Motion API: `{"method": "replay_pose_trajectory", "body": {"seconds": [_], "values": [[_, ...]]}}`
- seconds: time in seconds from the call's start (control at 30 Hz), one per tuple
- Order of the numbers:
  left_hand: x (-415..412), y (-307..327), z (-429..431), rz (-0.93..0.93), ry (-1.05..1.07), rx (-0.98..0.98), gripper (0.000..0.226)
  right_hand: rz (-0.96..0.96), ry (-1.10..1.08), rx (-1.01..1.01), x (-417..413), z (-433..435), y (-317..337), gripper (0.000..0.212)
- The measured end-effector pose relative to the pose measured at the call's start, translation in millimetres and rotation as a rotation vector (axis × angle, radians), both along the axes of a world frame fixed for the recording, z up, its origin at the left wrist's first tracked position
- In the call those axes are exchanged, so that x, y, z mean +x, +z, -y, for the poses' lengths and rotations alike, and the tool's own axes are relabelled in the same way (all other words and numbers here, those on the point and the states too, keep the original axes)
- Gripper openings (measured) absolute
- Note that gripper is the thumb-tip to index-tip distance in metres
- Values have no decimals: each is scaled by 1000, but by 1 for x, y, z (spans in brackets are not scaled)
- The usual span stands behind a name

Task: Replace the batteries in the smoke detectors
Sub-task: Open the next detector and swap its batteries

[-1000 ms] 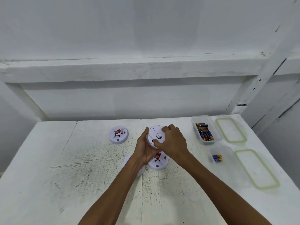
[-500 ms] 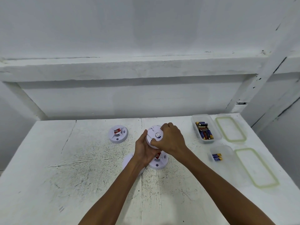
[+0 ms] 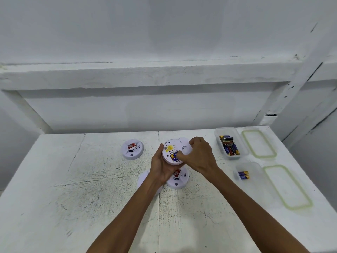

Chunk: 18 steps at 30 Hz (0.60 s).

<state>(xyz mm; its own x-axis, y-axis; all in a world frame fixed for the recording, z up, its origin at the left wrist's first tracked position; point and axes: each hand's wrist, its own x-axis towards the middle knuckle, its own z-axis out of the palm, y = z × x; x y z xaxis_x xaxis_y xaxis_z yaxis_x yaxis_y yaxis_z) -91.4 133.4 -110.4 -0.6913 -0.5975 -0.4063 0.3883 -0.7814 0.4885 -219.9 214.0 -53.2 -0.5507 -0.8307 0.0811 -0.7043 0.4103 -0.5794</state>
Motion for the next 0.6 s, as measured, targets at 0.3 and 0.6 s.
{"method": "replay_pose_trajectory", "body": {"seconds": [0.3,0.6], "values": [[6,-4,8,-1,86,58,73,11,-144,237,-29,-32,-37,68],[-2,-11,-1,-28,24,40,48,-41,-100,406,-21,-54,-74,67]]}}
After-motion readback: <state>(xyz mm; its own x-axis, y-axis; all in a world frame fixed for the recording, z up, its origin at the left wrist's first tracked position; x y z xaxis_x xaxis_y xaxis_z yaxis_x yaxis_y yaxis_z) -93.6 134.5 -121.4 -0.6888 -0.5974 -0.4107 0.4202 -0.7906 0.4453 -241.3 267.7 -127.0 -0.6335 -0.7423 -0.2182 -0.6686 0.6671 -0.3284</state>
